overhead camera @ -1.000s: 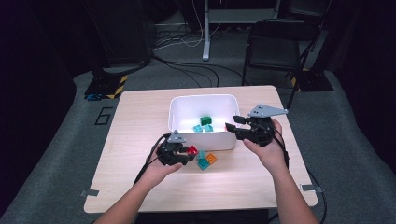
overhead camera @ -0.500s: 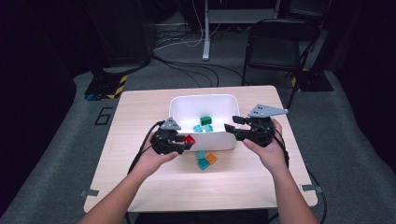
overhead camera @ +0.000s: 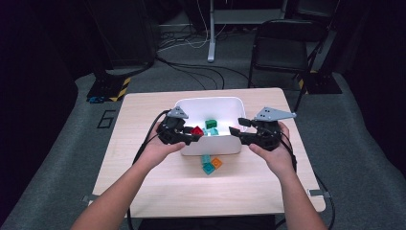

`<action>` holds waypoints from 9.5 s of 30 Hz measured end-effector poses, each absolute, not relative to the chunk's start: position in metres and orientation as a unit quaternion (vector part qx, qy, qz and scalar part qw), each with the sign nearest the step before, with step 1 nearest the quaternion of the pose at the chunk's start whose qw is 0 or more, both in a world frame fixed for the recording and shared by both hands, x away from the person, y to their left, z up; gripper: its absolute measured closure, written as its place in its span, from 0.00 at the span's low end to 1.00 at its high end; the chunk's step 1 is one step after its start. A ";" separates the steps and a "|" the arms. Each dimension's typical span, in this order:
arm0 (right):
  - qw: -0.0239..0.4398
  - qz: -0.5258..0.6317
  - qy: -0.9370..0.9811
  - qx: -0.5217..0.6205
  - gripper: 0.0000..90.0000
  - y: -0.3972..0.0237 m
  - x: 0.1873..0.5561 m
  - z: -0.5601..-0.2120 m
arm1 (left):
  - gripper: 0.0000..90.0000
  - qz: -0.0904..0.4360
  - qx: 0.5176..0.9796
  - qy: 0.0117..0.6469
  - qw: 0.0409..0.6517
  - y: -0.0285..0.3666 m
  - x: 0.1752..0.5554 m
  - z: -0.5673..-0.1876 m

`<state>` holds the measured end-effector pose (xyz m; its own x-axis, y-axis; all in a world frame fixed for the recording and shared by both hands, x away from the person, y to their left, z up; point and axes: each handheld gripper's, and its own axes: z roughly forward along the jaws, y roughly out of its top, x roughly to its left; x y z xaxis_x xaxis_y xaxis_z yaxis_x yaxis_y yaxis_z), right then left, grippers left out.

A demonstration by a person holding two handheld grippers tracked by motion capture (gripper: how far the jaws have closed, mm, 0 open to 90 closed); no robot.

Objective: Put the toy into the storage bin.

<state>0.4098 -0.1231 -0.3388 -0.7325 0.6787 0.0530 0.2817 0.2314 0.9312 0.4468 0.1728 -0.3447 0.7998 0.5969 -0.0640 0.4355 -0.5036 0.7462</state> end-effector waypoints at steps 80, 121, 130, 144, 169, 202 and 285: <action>0.197 0.535 0.761 0.310 0.56 -0.127 0.409 -0.336 | 0.60 0.131 0.854 0.359 0.354 0.128 0.557 -0.360; 0.196 0.530 0.758 0.325 0.55 -0.124 0.409 -0.338 | 0.61 0.106 0.864 0.294 0.395 0.165 0.417 -0.421; 0.198 0.530 0.758 0.324 0.55 -0.124 0.409 -0.338 | 0.62 0.095 0.867 0.298 0.387 0.155 0.414 -0.453; 0.199 0.530 0.758 0.324 0.55 -0.125 0.410 -0.339 | 0.59 0.079 0.869 0.311 0.376 0.145 0.417 -0.486; 0.196 0.528 0.759 0.327 0.55 -0.125 0.411 -0.341 | 0.64 0.079 0.891 0.292 0.338 0.128 0.416 -0.503; 0.196 0.528 0.758 0.328 0.55 -0.125 0.412 -0.341 | 0.64 0.088 0.871 0.285 0.389 0.154 0.411 -0.424; 0.193 0.535 0.753 0.332 0.55 -0.131 0.413 -0.341 | 0.65 0.107 0.856 0.343 0.371 0.119 0.575 -0.360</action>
<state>0.4132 -0.1312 -0.3406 -0.7047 0.7065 0.0643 0.2932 0.2075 0.9333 0.5749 0.1190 -0.3603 0.7421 0.6666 -0.0706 0.5076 -0.4901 0.7087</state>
